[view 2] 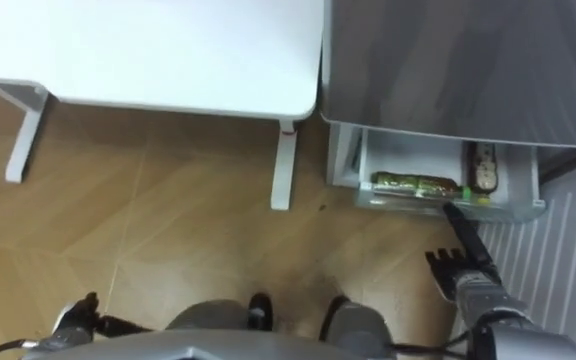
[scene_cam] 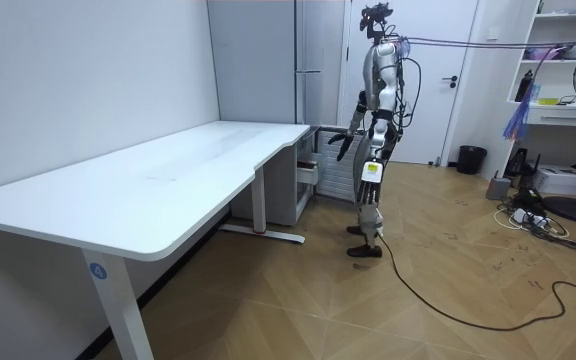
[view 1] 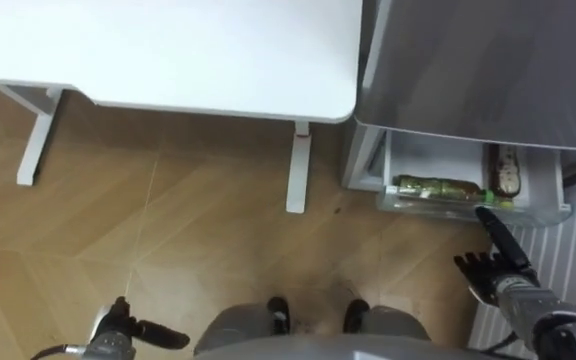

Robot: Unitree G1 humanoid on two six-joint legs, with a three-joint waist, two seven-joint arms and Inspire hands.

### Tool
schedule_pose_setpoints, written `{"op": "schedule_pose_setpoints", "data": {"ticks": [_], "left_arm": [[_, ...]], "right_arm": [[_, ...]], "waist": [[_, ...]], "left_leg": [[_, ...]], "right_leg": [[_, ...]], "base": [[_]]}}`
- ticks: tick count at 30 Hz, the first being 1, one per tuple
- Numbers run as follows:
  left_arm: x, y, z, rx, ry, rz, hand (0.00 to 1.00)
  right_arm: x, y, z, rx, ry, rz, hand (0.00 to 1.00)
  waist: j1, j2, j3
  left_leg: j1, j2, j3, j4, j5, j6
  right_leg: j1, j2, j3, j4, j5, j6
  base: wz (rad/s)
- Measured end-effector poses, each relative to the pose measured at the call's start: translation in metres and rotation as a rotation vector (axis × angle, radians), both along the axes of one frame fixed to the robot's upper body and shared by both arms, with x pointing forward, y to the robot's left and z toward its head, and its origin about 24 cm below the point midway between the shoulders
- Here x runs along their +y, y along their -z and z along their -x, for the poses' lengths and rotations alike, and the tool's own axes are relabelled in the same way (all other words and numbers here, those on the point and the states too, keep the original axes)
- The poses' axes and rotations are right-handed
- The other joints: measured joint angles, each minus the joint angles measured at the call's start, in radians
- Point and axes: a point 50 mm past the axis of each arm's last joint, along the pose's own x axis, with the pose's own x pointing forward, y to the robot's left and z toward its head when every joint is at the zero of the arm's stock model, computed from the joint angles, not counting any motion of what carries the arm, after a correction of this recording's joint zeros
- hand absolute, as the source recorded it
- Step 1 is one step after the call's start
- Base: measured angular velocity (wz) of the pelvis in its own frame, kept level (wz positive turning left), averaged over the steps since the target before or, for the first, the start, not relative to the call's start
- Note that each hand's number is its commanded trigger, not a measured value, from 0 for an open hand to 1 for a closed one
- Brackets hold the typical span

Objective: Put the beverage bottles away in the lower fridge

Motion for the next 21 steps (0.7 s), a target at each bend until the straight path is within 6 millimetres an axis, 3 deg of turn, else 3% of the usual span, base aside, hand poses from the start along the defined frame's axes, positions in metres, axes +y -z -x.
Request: {"op": "schedule_pose_setpoints", "data": {"ticks": [4, 12, 14, 21], "left_arm": [[-0.005, 0.001, -0.003, 0.010, 0.042, 0.004, 0.00], [-0.011, -0.003, -0.029, -0.045, 0.064, 0.014, 0.00], [-0.011, -0.003, -0.031, -0.055, 0.065, 0.008, 0.00], [-0.008, -0.006, -0.032, -0.076, 0.050, -0.005, 0.00]], "right_arm": [[0.001, -0.006, -0.017, -0.058, 0.040, -0.016, 0.00], [-0.004, -0.026, -0.051, -0.164, 0.027, 0.019, 0.00], [-0.011, -0.042, -0.072, -0.240, 0.010, 0.045, 0.00], [-0.035, -0.082, -0.107, -0.389, 0.013, 0.135, 0.00]], "waist": [[0.019, 0.003, 0.0028], [0.054, -0.005, 0.0059], [0.055, -0.004, 0.0057], [0.055, -0.011, 0.0059]], "left_leg": [[-0.166, 0.016, -0.005, 0.167, -0.054, -0.003], [-0.459, 0.015, -0.005, 0.440, -0.118, -0.009], [-0.554, 0.018, -0.006, 0.524, -0.140, -0.012], [-0.746, 0.014, -0.013, 0.702, -0.176, -0.009]], "right_leg": [[-0.155, -0.006, 0.009, 0.153, -0.045, -0.012], [-0.454, -0.055, 0.028, 0.455, -0.135, -0.040], [-0.549, -0.068, 0.030, 0.538, -0.161, -0.045], [-0.735, -0.091, 0.040, 0.720, -0.210, -0.059]], "base": [[0.00], [0.07], [0.00], [0.08]]}}
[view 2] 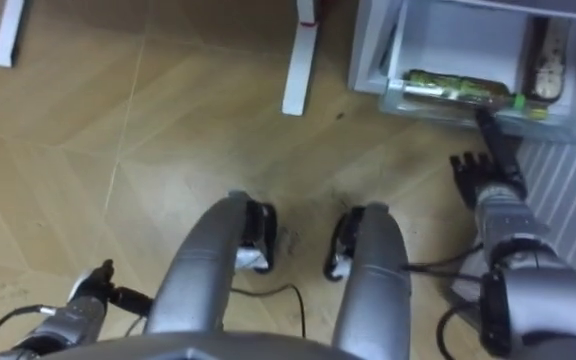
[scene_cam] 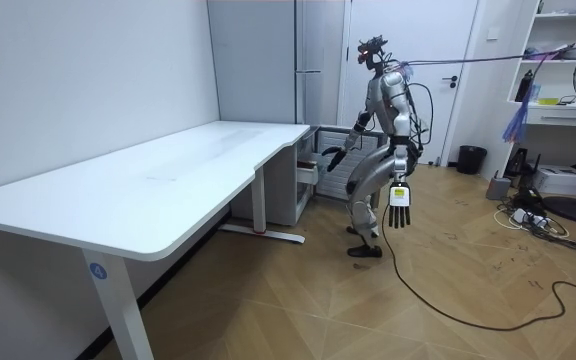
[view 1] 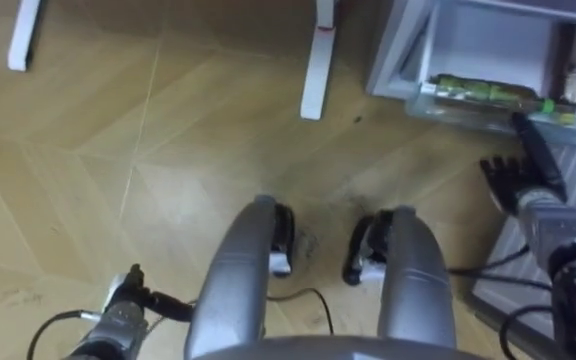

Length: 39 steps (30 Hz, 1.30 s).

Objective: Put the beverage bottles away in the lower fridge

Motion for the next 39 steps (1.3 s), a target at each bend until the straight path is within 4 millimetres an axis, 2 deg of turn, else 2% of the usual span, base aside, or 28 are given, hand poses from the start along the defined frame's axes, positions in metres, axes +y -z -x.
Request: {"op": "schedule_pose_setpoints", "data": {"ticks": [2, 4, 10, 12, 14, 16, 19, 22, 25, 29, 31, 39], "left_arm": [[0.001, 0.000, 0.000, 0.001, 0.011, -0.003, 0.00], [0.002, -0.001, -0.001, -0.010, 0.010, 0.000, 0.00], [-0.001, -0.005, -0.010, -0.066, 0.014, 0.019, 0.00], [-0.001, -0.005, -0.011, -0.070, 0.022, 0.020, 0.00], [-0.002, -0.005, -0.012, -0.074, 0.036, 0.019, 0.00], [-0.001, -0.006, -0.013, -0.083, 0.036, 0.019, 0.00], [0.002, -0.010, -0.016, -0.114, 0.043, 0.015, 0.00], [0.004, -0.012, -0.016, -0.135, 0.041, 0.018, 0.00], [0.003, -0.012, -0.010, -0.145, 0.026, 0.037, 0.00], [0.004, -0.009, 0.005, -0.119, 0.018, 0.042, 0.00], [0.005, -0.008, 0.010, -0.106, 0.013, 0.041, 0.00], [0.006, -0.005, 0.032, -0.068, 0.001, 0.041, 0.00]], "right_arm": [[-0.001, -0.009, -0.010, -0.043, 0.009, 0.005, 0.00], [0.000, -0.010, -0.011, -0.044, 0.008, 0.005, 0.00], [-0.001, -0.018, -0.017, -0.088, 0.016, 0.017, 0.00], [-0.004, -0.020, -0.018, -0.100, 0.029, 0.015, 0.00], [-0.009, -0.023, -0.017, -0.103, 0.039, 0.029, 0.00], [-0.012, -0.026, -0.017, -0.106, 0.039, 0.043, 0.00], [-0.016, -0.032, -0.019, -0.110, 0.042, 0.055, 0.00], [-0.017, -0.035, -0.022, -0.107, 0.051, 0.050, 0.00], [-0.017, -0.038, -0.024, -0.111, 0.049, 0.051, 0.00], [-0.013, -0.048, -0.034, -0.109, 0.045, 0.038, 0.00], [-0.013, -0.050, -0.034, -0.098, 0.048, 0.038, 0.00], [-0.009, -0.061, -0.045, -0.019, 0.085, 0.031, 0.00]], "waist": [[-0.002, -0.003, -0.0002], [-0.002, -0.010, -0.0007], [-0.007, -0.013, -0.0004], [-0.006, -0.013, -0.0005], [-0.004, -0.013, -0.0004], [-0.004, -0.013, -0.0003], [-0.004, -0.014, -0.0001], [-0.002, -0.018, 0.0015], [-0.001, -0.019, 0.0022], [0.001, -0.019, 0.0020], [0.001, -0.019, 0.0020], [0.009, -0.018, 0.0018]], "left_leg": [[-0.036, -0.001, 0.000, 0.053, -0.016, 0.001], [-0.055, 0.000, 0.001, 0.079, -0.023, 0.004], [-0.128, -0.005, 0.003, 0.145, -0.032, 0.014], [-0.145, -0.011, 0.003, 0.160, -0.037, 0.024], [-0.164, -0.019, 0.001, 0.173, -0.038, 0.026], [-0.174, -0.021, 0.011, 0.180, -0.039, 0.028], [-0.192, -0.038, 0.015, 0.183, -0.039, 0.028], [-0.193, -0.037, 0.029, 0.187, -0.039, 0.028], [-0.188, -0.040, 0.040, 0.187, -0.039, 0.028], [-0.196, -0.039, 0.035, 0.185, -0.039, 0.028], [-0.196, -0.053, 0.029, 0.183, -0.039, 0.027], [-0.182, -0.053, 0.029, 0.183, -0.037, 0.024]], "right_leg": [[-0.034, -0.014, 0.004, 0.054, -0.021, -0.005], [-0.051, -0.021, 0.005, 0.080, -0.030, -0.006], [-0.120, -0.036, 0.013, 0.140, -0.034, -0.003], [-0.136, -0.048, 0.012, 0.156, -0.035, -0.002], [-0.156, -0.057, 0.026, 0.176, -0.041, 0.008], [-0.170, -0.068, 0.032, 0.187, -0.042, 0.012], [-0.192, -0.083, 0.040, 0.198, -0.044, 0.015], [-0.205, -0.080, 0.059, 0.211, -0.045, 0.021], [-0.214, -0.078, 0.076, 0.219, -0.046, 0.023], [-0.225, -0.087, 0.067, 0.218, -0.046, 0.023], [-0.224, -0.102, 0.062, 0.220, -0.046, 0.023], [-0.213, -0.102, 0.063, 0.225, -0.047, 0.021]], "base": [[0.05], [0.06], [0.01], [0.03], [0.12], [0.08], [0.05], [-0.01], [-0.06], [-0.09], [0.02], [0.01]]}}
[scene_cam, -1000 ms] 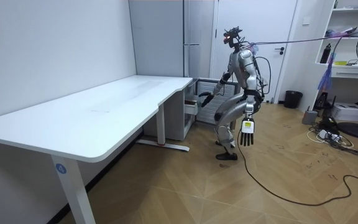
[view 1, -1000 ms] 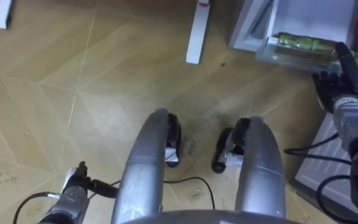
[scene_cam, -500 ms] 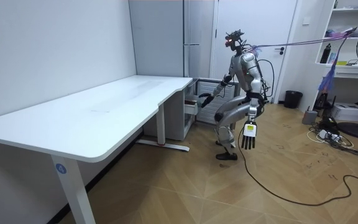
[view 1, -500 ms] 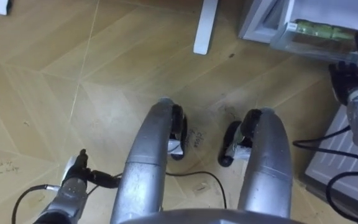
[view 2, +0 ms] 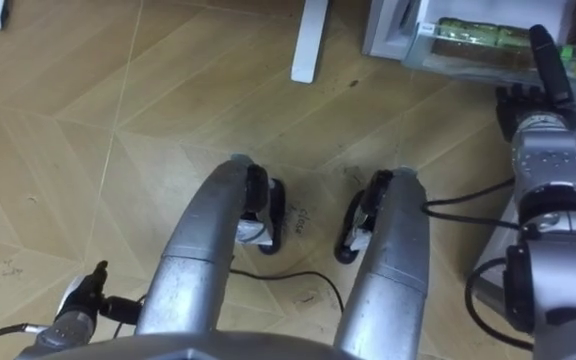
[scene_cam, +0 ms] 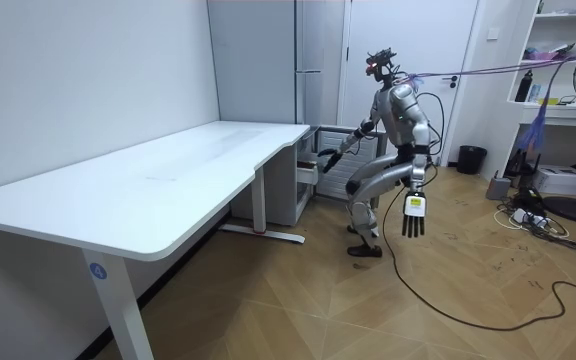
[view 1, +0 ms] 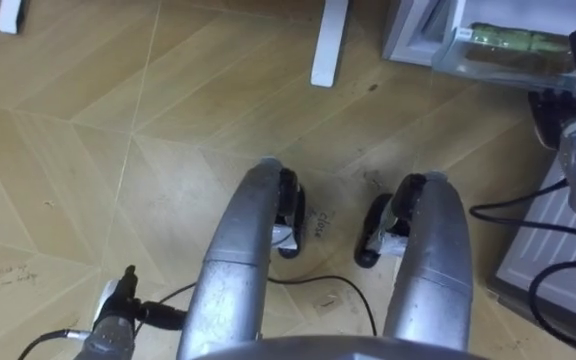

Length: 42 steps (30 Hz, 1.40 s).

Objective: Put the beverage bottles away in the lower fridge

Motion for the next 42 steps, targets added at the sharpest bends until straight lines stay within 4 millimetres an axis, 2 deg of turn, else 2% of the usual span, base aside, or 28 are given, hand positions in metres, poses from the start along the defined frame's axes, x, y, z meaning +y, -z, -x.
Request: {"op": "schedule_pose_setpoints", "data": {"ticks": [2, 6, 12, 14, 19, 21, 26, 31, 35, 42], "left_arm": [[0.000, 0.000, 0.002, 0.000, -0.001, 0.001, 0.00], [0.003, 0.000, 0.005, -0.005, -0.015, -0.001, 0.00], [0.004, -0.002, 0.004, -0.035, -0.015, 0.001, 0.00], [0.006, -0.004, 0.006, -0.041, -0.010, -0.001, 0.00], [0.009, -0.004, 0.014, -0.029, -0.006, -0.001, 0.00], [0.011, -0.005, 0.016, -0.020, 0.001, 0.001, 0.00], [0.010, -0.006, 0.021, -0.008, 0.023, 0.004, 0.00], [0.011, -0.005, 0.026, 0.004, 0.020, 0.000, 0.00], [0.012, -0.004, 0.034, 0.033, 0.011, -0.004, 0.00], [0.013, -0.004, 0.035, 0.041, 0.007, -0.003, 0.00]], "right_arm": [[-0.001, -0.003, 0.000, 0.021, 0.031, 0.000, 0.00], [0.000, -0.009, -0.003, 0.047, 0.061, -0.007, 0.00], [0.001, -0.031, -0.012, 0.007, 0.071, 0.039, 0.00], [0.006, -0.045, -0.021, -0.044, 0.052, 0.049, 0.00], [0.016, -0.077, -0.038, -0.181, -0.002, 0.093, 0.00], [0.018, -0.073, -0.038, -0.173, -0.014, 0.102, 0.00], [0.025, -0.072, -0.040, -0.174, -0.065, 0.119, 0.00], [0.026, -0.071, -0.040, -0.169, -0.078, 0.115, 0.00], [0.026, -0.071, -0.040, -0.164, -0.077, 0.113, 0.00], [0.028, -0.067, -0.040, -0.140, -0.090, 0.122, 0.00]], "waist": [[0.018, 0.000, -0.0002], [0.024, 0.002, -0.0011], [0.053, 0.007, -0.0026], [0.051, 0.007, -0.0026], [0.046, 0.008, -0.0016], [0.041, 0.007, -0.0007], [0.037, 0.005, 0.0001], [0.036, 0.005, 0.0000], [0.034, 0.005, 0.0000], [0.032, 0.008, -0.0003]], "left_leg": [[0.003, 0.000, 0.000, 0.000, 0.000, 0.000], [0.010, -0.001, 0.004, 0.000, 0.000, 0.000], [0.030, 0.000, -0.005, 0.000, 0.002, -0.004], [0.039, 0.001, -0.018, -0.001, 0.005, -0.010], [0.076, 0.002, -0.041, -0.006, -0.011, -0.041], [0.090, 0.003, -0.060, -0.005, -0.019, -0.049], [0.106, 0.016, -0.063, -0.004, -0.029, -0.061], [0.108, 0.018, -0.069, -0.005, -0.028, -0.065], [0.109, 0.017, -0.078, -0.016, -0.023, -0.071], [0.129, 0.017, -0.087, -0.042, -0.019, -0.076]], "right_leg": [[0.000, 0.000, 0.000, 0.001, 0.000, -0.001], [0.003, -0.009, 0.000, 0.007, -0.003, -0.005], [0.027, -0.016, -0.015, 0.013, -0.011, -0.022], [0.043, -0.017, -0.030, 0.013, -0.020, -0.037], [0.102, -0.018, -0.066, 0.009, -0.055, -0.053], [0.130, -0.018, -0.087, 0.006, -0.067, -0.054], [0.147, -0.016, -0.101, 0.005, -0.078, -0.073], [0.154, -0.016, -0.110, 0.004, -0.083, -0.083], [0.162, -0.016, -0.122, -0.011, -0.079, -0.086], [0.189, -0.011, -0.141, -0.041, -0.070, -0.084]], "base": [[-0.06], [0.00], [0.03], [0.13], [0.09], [0.13], [-0.03], [0.00], [0.00], [0.00]]}}
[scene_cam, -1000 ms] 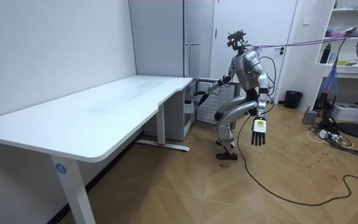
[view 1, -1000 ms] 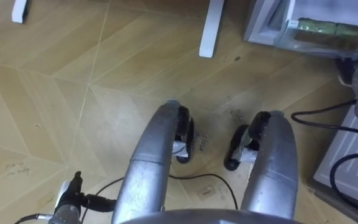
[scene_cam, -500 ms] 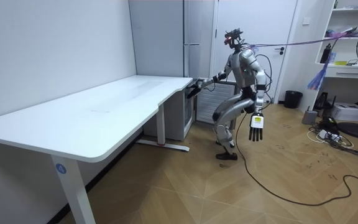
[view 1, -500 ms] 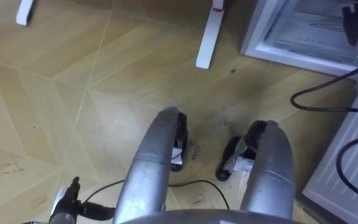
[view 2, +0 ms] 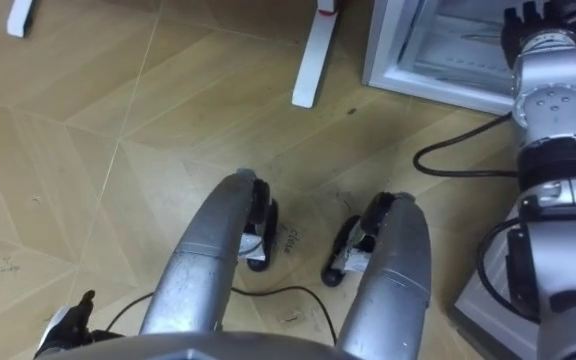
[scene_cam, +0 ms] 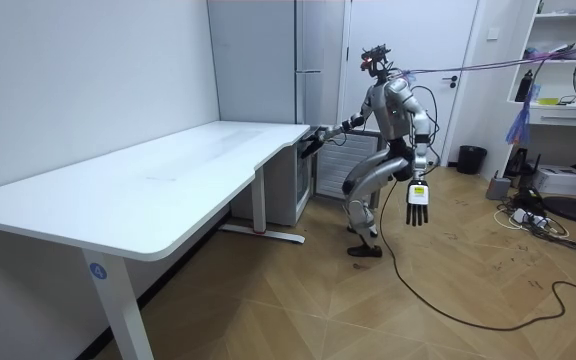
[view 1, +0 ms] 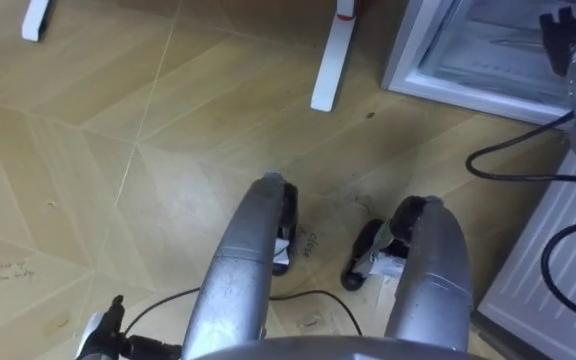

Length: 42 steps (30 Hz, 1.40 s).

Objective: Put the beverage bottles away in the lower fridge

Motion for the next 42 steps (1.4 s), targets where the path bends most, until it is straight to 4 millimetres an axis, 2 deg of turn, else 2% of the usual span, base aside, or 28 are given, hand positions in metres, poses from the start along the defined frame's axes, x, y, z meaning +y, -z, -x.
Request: {"op": "schedule_pose_setpoints", "data": {"ticks": [3, 5, 9, 13, 16, 21, 24, 27, 30, 32, 35, 38, 42], "left_arm": [[-0.001, 0.000, 0.000, 0.008, -0.001, 0.017, 0.00], [0.000, 0.000, -0.001, 0.011, 0.006, 0.021, 0.00], [0.001, -0.002, -0.003, 0.015, 0.037, 0.029, 0.00], [0.001, -0.002, -0.007, 0.004, 0.042, 0.035, 0.00], [0.003, -0.002, -0.011, 0.004, 0.043, 0.037, 0.00], [0.010, 0.001, -0.010, 0.044, 0.020, 0.043, 0.00], [0.017, -0.001, -0.008, 0.039, -0.007, 0.041, 0.00], [0.016, 0.000, -0.009, 0.045, 0.003, 0.041, 0.00], [0.017, 0.001, -0.017, 0.042, 0.007, 0.042, 0.00], [0.014, 0.003, -0.020, 0.056, 0.023, 0.038, 0.00], [0.010, 0.006, -0.022, 0.072, 0.022, 0.047, 0.00], [0.007, 0.006, -0.028, 0.055, 0.027, 0.051, 0.00], [0.004, 0.007, -0.029, 0.059, 0.040, 0.051, 0.00]], "right_arm": [[0.000, 0.003, 0.001, 0.009, -0.013, 0.001, 0.00], [-0.001, 0.011, 0.002, 0.013, -0.034, 0.014, 0.00], [-0.005, 0.023, 0.006, 0.028, -0.056, 0.022, 0.00], [-0.013, 0.046, 0.017, 0.069, -0.078, 0.034, 0.00], [-0.016, 0.058, 0.026, 0.093, -0.110, 0.070, 0.00], [-0.026, 0.090, 0.058, 0.154, -0.237, 0.218, 0.00], [-0.032, 0.107, 0.078, 0.220, -0.315, 0.291, 0.00], [-0.037, 0.123, 0.098, 0.332, -0.420, 0.379, 0.00], [-0.037, 0.147, 0.131, 0.509, -0.595, 0.476, 0.00], [-0.028, 0.169, 0.160, 0.669, -0.797, 0.535, 0.00], [-0.012, 0.196, 0.200, 0.843, -1.033, 0.554, 0.00], [0.009, 0.213, 0.224, 0.932, -1.232, 0.567, 0.00], [0.017, 0.220, 0.239, 0.953, -1.286, 0.532, 0.00]], "waist": [[0.000, 0.000, 0.0018], [0.003, -0.003, 0.0050], [0.002, -0.008, 0.0086], [0.012, -0.009, 0.0146], [0.000, -0.008, 0.0158], [0.000, -0.006, 0.0155], [-0.018, 0.000, 0.0143], [-0.024, 0.007, 0.0145], [-0.020, 0.013, 0.0121], [-0.011, 0.023, 0.0059], [-0.010, 0.030, -0.0011], [-0.016, 0.031, -0.0058], [-0.033, 0.029, -0.0096]], "left_leg": [[0.015, 0.004, 0.002, -0.010, 0.000, 0.000], [0.039, 0.015, 0.003, -0.025, -0.001, 0.000], [0.078, 0.019, 0.006, -0.063, 0.003, -0.004], [0.152, 0.027, -0.003, -0.131, 0.012, -0.001], [0.194, 0.021, -0.017, -0.184, 0.024, -0.001], [0.277, 0.024, -0.020, -0.269, 0.031, 0.004], [0.330, 0.029, -0.031, -0.313, 0.033, 0.007], [0.399, 0.035, -0.033, -0.364, 0.038, 0.015], [0.471, 0.036, -0.028, -0.440, 0.048, 0.024], [0.539, 0.036, -0.025, -0.515, 0.066, 0.029], [0.625, 0.034, -0.017, -0.614, 0.094, 0.034], [0.693, 0.035, -0.014, -0.694, 0.118, 0.033], [0.780, 0.035, -0.017, -0.770, 0.144, 0.033]], "right_leg": [[0.011, 0.006, 0.001, -0.011, 0.001, 0.000], [0.032, 0.014, 0.002, -0.027, 0.003, 0.002], [0.071, 0.016, -0.006, -0.062, 0.006, 0.005], [0.160, 0.035, -0.033, -0.144, 0.027, 0.000], [0.205, 0.044, -0.048, -0.203, 0.041, 0.011], [0.294, 0.067, -0.060, -0.303, 0.059, 0.035], [0.369, 0.078, -0.090, -0.372, 0.066, 0.048], [0.453, 0.098, -0.103, -0.446, 0.082, 0.070], [0.524, 0.114, -0.105, -0.529, 0.103, 0.089], [0.591, 0.135, -0.106, -0.613, 0.133, 0.102], [0.669, 0.140, -0.107, -0.706, 0.165, 0.116], [0.728, 0.159, -0.105, -0.782, 0.200, 0.121], [0.823, 0.177, -0.123, -0.880, 0.235, 0.128]], "base": [[-0.03], [-0.07], [0.00], [0.01], [0.05], [-0.03], [0.11], [0.06], [0.03], [-0.06], [-0.04], [-0.10], [0.03]]}}
